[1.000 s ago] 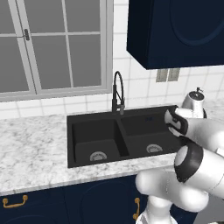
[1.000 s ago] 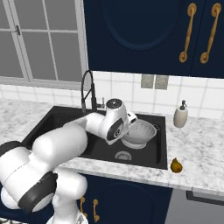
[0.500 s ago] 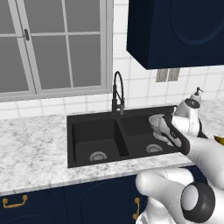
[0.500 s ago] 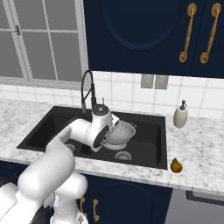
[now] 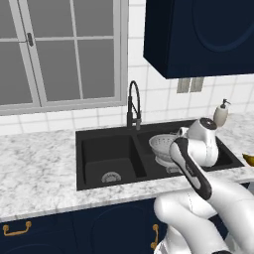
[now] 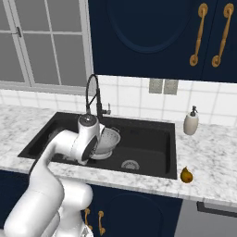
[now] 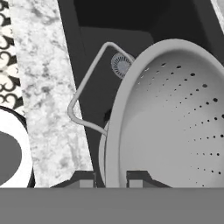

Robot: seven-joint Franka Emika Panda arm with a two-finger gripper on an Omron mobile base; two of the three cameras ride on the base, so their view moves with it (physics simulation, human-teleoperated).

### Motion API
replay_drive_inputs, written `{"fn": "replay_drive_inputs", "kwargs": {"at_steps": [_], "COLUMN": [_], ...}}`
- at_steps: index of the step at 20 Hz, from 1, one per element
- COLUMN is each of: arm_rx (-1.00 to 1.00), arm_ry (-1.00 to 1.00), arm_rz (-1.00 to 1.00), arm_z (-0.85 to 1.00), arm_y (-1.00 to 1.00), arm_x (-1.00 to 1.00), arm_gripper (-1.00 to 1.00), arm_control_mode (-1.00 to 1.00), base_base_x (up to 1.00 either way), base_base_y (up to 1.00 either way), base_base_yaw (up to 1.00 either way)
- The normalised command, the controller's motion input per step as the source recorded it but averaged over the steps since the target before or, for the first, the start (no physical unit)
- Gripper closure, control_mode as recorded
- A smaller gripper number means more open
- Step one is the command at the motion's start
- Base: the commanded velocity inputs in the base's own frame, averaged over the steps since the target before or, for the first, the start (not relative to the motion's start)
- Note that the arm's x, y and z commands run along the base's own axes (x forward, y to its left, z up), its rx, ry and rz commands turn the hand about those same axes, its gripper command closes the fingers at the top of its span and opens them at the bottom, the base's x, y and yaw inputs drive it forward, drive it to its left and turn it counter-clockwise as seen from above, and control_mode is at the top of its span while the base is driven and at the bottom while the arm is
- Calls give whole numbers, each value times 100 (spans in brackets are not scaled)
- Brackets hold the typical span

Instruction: Put the colander in the sink, put the pear in the colander, and turn on the sink faucet and pour water over the colander.

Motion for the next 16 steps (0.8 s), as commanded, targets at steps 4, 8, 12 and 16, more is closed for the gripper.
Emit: {"fn": "replay_drive_inputs", "kwargs": {"at_steps": [4,8,12,16], "arm_rx": [0,0,0,0], "arm_ry": [0,1,4,1], "arm_rz": [17,12,12,13], "arm_z": [38,29,14,0], "arm_y": [68,70,78,72], "arm_x": [-1,0,0,0], "arm_gripper": [100,100,100,100], "arm_control_mode": [-100,-100,-100,-100], "base_base_x": [0,0,0,0], "base_base_y": [0,0,0,0], "base_base_yaw": [0,0,0,0]}}
